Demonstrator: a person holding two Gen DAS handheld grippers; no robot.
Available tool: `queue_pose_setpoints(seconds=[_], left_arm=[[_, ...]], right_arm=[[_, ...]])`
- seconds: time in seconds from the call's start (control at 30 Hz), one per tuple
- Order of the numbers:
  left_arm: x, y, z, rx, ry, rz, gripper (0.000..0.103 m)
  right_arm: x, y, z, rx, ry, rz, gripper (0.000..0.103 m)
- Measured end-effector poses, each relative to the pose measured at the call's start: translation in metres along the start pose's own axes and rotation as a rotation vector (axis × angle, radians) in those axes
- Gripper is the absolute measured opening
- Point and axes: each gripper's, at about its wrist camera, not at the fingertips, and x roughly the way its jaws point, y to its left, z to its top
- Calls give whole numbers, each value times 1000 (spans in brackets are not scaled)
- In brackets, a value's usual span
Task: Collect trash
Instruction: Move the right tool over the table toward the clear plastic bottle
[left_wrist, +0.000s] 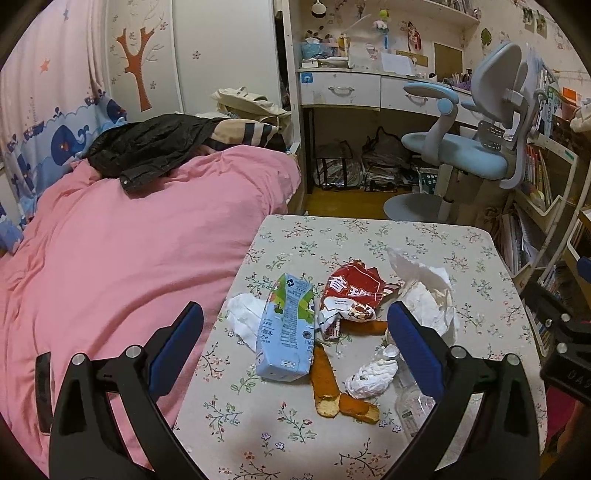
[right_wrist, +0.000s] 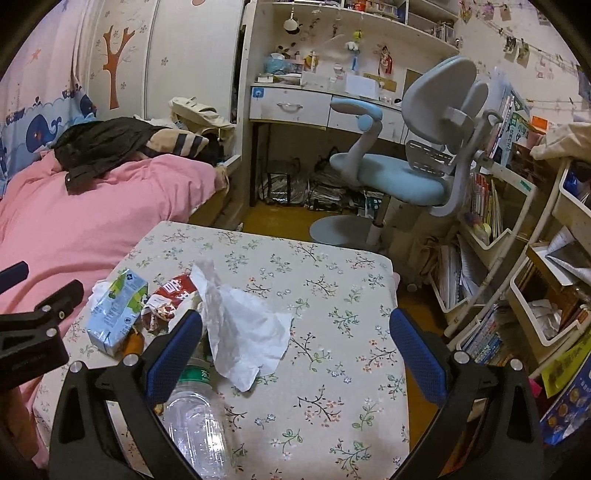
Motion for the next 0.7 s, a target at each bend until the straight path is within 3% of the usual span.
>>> queue_pose_setpoints(seconds=[0.7], left_arm=[[0,-2,-3,12,-1,11,96]], right_arm=[[0,4,3,15,8,28,97]])
